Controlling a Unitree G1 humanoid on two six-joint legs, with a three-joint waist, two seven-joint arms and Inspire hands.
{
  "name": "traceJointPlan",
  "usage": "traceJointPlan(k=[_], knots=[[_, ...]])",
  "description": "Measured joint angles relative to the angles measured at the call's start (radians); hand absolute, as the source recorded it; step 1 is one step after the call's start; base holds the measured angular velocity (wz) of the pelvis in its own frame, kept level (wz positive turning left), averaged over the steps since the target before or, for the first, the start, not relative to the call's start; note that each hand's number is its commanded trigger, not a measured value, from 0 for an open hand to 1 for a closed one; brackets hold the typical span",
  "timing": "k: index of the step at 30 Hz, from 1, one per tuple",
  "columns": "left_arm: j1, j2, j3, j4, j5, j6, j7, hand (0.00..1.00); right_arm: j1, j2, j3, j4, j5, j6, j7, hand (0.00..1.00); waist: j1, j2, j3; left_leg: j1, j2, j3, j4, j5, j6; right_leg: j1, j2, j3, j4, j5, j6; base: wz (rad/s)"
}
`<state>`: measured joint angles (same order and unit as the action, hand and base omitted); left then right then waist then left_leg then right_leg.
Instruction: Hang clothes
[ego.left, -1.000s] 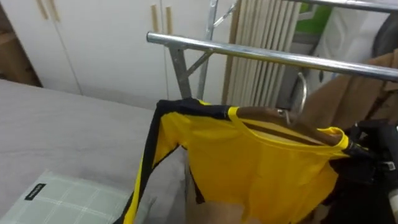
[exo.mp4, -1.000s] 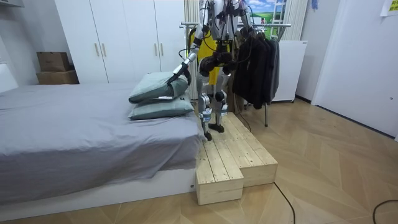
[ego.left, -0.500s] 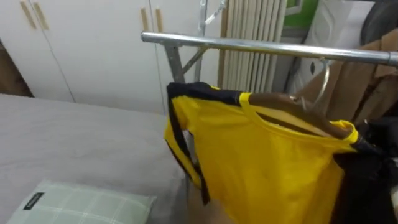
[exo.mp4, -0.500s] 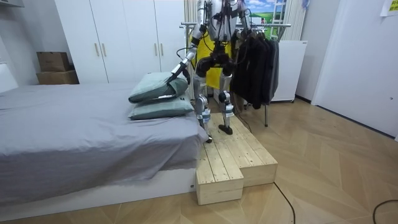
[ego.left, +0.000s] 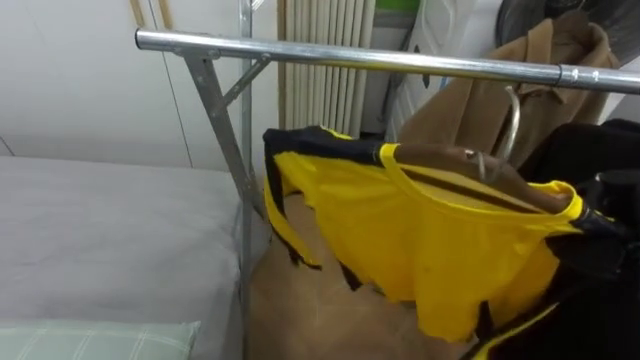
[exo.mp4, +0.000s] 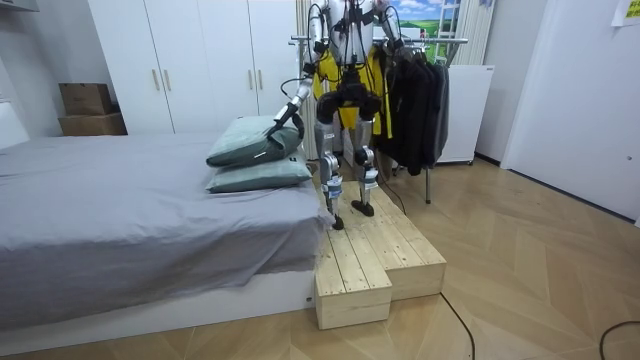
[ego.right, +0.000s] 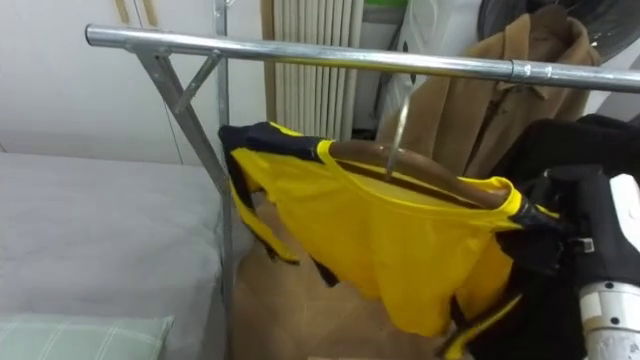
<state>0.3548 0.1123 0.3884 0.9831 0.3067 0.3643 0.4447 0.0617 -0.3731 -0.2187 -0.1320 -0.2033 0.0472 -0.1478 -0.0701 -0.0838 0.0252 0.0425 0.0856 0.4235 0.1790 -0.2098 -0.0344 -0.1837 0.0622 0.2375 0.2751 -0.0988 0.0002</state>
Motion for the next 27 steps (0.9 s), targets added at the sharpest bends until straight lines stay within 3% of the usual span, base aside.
traceJointPlan(k=[10,17,27], knots=[[-0.001,0.006,0.000,-0.002,0.001,-0.001,0.004,0.00,-0.048,0.000,0.001,0.000,-0.094,0.011,0.047,1.00,0.016,-0.003,0.0007,0.000,0.008,0.002,0.001,0.003,-0.008,0.000,0.010,0.003,-0.001,0.006,-0.008,-0.01],[0.000,0.017,0.000,-0.002,0.000,-0.006,0.009,0.00,-0.108,0.000,0.001,-0.001,-0.101,0.011,0.090,1.00,0.030,-0.020,-0.0005,0.000,0.014,-0.001,0.002,0.003,-0.012,0.002,0.010,-0.014,-0.003,0.009,-0.013,0.01],[-0.003,0.024,-0.001,-0.002,0.001,-0.013,0.009,0.00,-0.129,0.000,0.001,0.000,-0.043,0.012,0.145,1.00,0.042,-0.020,-0.0007,0.000,0.018,-0.032,0.005,0.003,-0.014,0.021,0.010,-0.032,-0.021,0.011,-0.018,0.07]])
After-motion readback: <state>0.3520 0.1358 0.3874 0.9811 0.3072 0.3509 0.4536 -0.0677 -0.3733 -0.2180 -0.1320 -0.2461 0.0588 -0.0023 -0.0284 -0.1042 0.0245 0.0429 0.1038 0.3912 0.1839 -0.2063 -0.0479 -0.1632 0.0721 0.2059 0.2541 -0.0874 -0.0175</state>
